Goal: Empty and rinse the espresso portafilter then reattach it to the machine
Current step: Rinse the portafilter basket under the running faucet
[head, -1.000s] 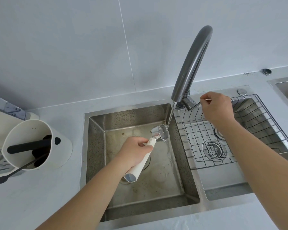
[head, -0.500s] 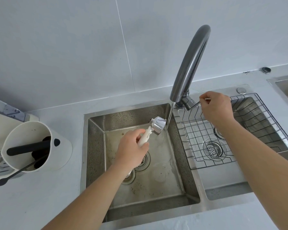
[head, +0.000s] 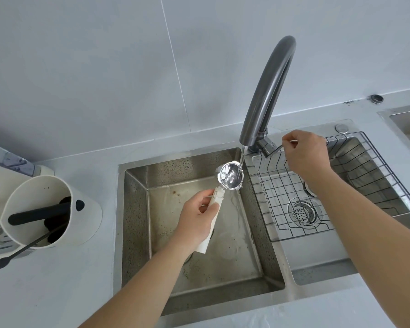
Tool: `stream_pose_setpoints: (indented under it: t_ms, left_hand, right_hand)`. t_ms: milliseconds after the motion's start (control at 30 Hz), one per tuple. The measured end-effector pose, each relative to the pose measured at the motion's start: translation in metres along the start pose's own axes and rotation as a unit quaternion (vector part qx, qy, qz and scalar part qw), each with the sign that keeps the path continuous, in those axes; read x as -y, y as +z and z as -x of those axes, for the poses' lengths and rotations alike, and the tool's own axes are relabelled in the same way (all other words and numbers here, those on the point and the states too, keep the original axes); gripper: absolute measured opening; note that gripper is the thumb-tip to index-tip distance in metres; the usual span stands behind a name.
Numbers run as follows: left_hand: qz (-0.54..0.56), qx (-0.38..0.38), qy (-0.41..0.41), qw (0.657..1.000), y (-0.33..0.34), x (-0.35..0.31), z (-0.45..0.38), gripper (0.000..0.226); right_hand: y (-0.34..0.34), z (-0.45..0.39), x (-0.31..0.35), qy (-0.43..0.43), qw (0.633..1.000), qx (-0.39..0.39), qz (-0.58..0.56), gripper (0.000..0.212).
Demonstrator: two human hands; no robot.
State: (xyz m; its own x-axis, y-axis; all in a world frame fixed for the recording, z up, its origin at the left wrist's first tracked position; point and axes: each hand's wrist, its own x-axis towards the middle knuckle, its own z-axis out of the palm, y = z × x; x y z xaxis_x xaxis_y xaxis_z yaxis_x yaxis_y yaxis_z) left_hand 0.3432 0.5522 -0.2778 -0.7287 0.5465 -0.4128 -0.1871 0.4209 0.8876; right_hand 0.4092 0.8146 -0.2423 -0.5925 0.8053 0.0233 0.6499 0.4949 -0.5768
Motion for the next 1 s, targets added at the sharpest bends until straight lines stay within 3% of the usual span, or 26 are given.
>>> stream_pose_setpoints:
  t_ms: [400,700,1000]
  left_hand:
    - [0.207,0.082,-0.112,0.968,0.015,-0.017,0.001,0.026]
    - [0.220,0.095,-0.176,0.955,0.014,-0.028,0.003,0.013]
    - [0.176,0.152,-0.177,0.956,0.007,-0.031,0.010,0.019]
  right_hand:
    - [-0.001,-0.001,-0.001,-0.003,1.000,-0.001,0.003,0.020]
    - [0.000,-0.001,-0.001,-0.001,1.000,-0.001,-0.006,0.020]
    - [0.000,-0.001,-0.002,0.002,1.000,0.001,-0.010,0.021]
